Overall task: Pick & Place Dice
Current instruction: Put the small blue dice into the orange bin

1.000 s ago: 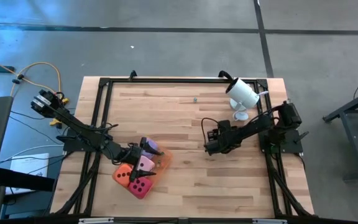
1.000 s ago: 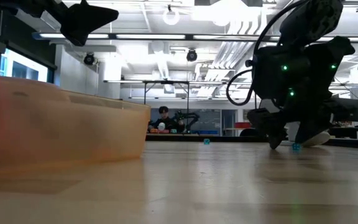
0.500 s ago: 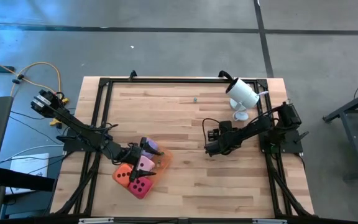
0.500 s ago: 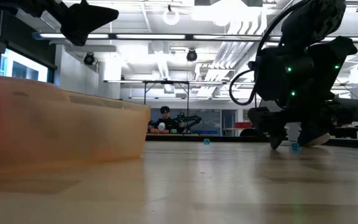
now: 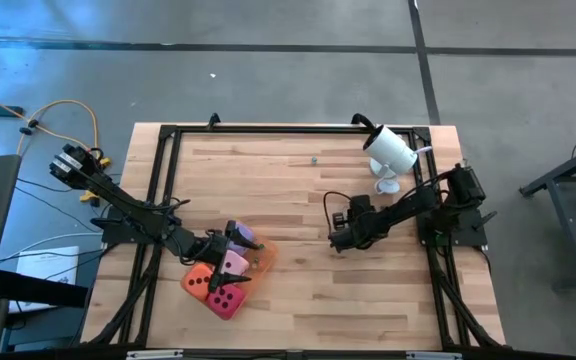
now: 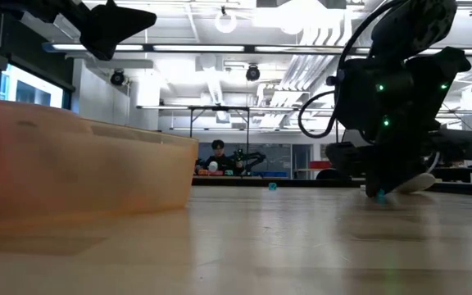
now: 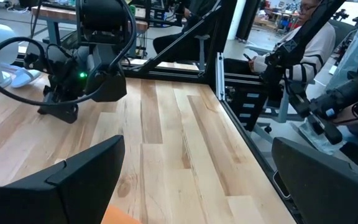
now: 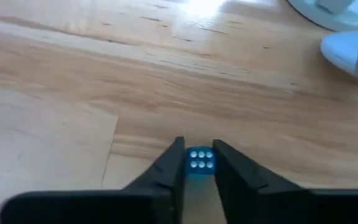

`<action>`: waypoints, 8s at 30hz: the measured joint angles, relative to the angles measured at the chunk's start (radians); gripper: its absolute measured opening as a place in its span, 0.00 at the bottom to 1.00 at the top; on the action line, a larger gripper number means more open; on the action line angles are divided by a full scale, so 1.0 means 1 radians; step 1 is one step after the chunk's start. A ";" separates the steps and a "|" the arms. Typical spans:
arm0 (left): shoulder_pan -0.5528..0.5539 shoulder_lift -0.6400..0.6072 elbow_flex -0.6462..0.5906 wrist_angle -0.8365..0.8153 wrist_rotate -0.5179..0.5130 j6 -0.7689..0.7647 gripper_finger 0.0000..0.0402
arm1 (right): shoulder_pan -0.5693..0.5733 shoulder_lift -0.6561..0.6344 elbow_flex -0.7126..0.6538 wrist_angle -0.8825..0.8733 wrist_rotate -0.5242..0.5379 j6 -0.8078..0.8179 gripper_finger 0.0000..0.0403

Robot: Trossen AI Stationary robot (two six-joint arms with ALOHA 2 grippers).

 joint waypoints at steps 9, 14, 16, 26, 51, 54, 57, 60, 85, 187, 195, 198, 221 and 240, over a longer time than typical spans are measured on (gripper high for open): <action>0.000 0.000 0.000 0.000 0.000 0.000 0.99 | 0.010 -0.005 0.003 -0.001 0.029 -0.161 0.08; 0.000 0.000 0.000 0.000 0.000 0.000 0.99 | 0.059 -0.051 0.058 0.044 0.057 -0.287 0.08; 0.000 0.000 0.000 0.000 -0.002 0.000 0.99 | 0.091 -0.082 0.091 0.120 0.110 -0.392 0.08; 0.000 0.000 0.000 0.000 -0.002 0.005 0.99 | 0.219 -0.080 0.129 1.162 -0.065 -1.396 0.08; 0.000 0.000 0.000 0.000 0.001 0.044 0.99 | 0.111 0.279 0.520 1.101 -0.294 -1.560 0.19; 0.000 0.000 0.000 0.000 0.001 0.043 0.99 | 0.112 0.280 0.520 1.100 -0.278 -1.549 0.30; 0.000 0.000 0.000 0.000 0.001 0.043 0.99 | 0.110 0.280 0.520 1.101 -0.272 -1.530 0.42; 0.000 0.000 0.000 0.000 0.000 0.042 0.99 | 0.110 0.280 0.520 1.101 -0.271 -1.531 0.54; 0.000 0.000 0.000 0.000 -0.003 0.041 0.99 | 0.115 0.272 0.521 1.035 -0.206 -1.569 0.78; 0.000 0.000 0.000 -0.054 0.000 0.060 0.99 | -0.558 0.281 0.455 0.506 -0.166 -0.986 0.40; 0.000 0.000 0.000 -0.054 0.000 0.060 0.99 | -0.580 0.270 0.453 0.547 -0.195 -0.995 0.48; 0.000 0.000 0.000 -0.054 0.000 0.060 0.99 | -0.586 0.270 0.453 0.557 -0.196 -0.996 0.46; 0.000 0.000 0.000 -0.054 0.000 0.060 0.99 | -0.594 0.272 0.455 0.565 -0.143 -0.984 0.22; 0.000 0.000 0.000 -0.089 0.000 0.051 0.99 | -0.439 0.186 0.454 0.511 -0.076 -1.143 0.08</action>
